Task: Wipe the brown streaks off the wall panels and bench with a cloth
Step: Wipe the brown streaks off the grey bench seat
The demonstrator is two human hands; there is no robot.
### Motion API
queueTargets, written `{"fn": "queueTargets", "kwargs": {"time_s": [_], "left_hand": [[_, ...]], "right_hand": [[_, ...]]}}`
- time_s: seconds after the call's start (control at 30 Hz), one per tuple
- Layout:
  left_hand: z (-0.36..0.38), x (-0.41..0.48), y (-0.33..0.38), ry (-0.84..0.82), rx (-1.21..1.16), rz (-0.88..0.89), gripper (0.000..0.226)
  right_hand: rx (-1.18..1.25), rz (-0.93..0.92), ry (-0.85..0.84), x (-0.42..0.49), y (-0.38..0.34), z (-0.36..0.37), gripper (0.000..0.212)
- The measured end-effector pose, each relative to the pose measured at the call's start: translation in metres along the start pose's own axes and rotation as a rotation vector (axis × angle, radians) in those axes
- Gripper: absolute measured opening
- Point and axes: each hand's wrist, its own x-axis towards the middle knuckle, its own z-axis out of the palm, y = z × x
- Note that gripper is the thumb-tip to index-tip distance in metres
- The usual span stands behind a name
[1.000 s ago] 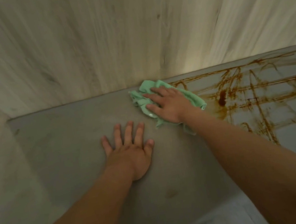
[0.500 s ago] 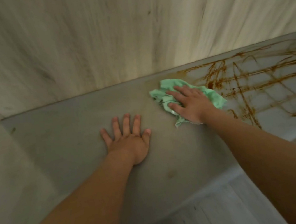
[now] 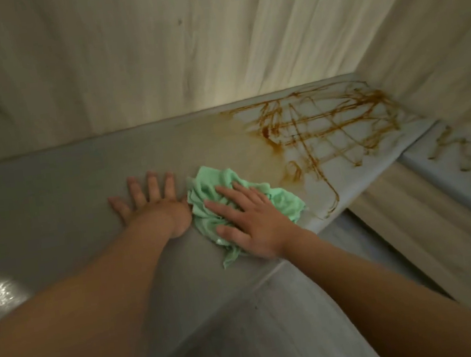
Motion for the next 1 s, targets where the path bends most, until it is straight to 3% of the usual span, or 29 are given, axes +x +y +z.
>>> {"fn": "queueTargets", "kwargs": {"time_s": [0.2, 0.37, 0.47, 0.67, 0.8, 0.93, 1.0], "left_hand": [[0.001, -0.002, 0.002, 0.012, 0.025, -0.024, 0.069], [0.002, -0.006, 0.005, 0.068, 0.030, -0.043, 0.069], [0.001, -0.006, 0.009, 0.082, 0.065, -0.060, 0.069], [-0.021, -0.003, 0.052, 0.218, 0.133, -0.084, 0.064], [-0.023, -0.003, 0.110, 0.241, 0.050, -0.042, 0.059], [-0.016, 0.012, 0.158, 0.231, 0.041, 0.017, 0.061], [-0.014, 0.021, 0.170, 0.197, 0.052, 0.024, 0.064]], "right_hand": [[-0.070, 0.154, 0.077, -0.039, 0.064, 0.004, 0.065], [-0.062, 0.035, 0.238, -0.070, 0.114, 0.015, 0.062], [-0.066, 0.097, 0.299, -0.070, 0.161, 0.013, 0.063], [-0.044, 0.227, 0.227, -0.043, 0.229, -0.012, 0.072], [0.014, 0.398, 0.212, -0.016, 0.217, -0.018, 0.071], [-0.009, 0.132, 0.154, -0.019, 0.211, -0.016, 0.067], [-0.001, 0.108, 0.127, -0.015, 0.227, -0.022, 0.068]]}}
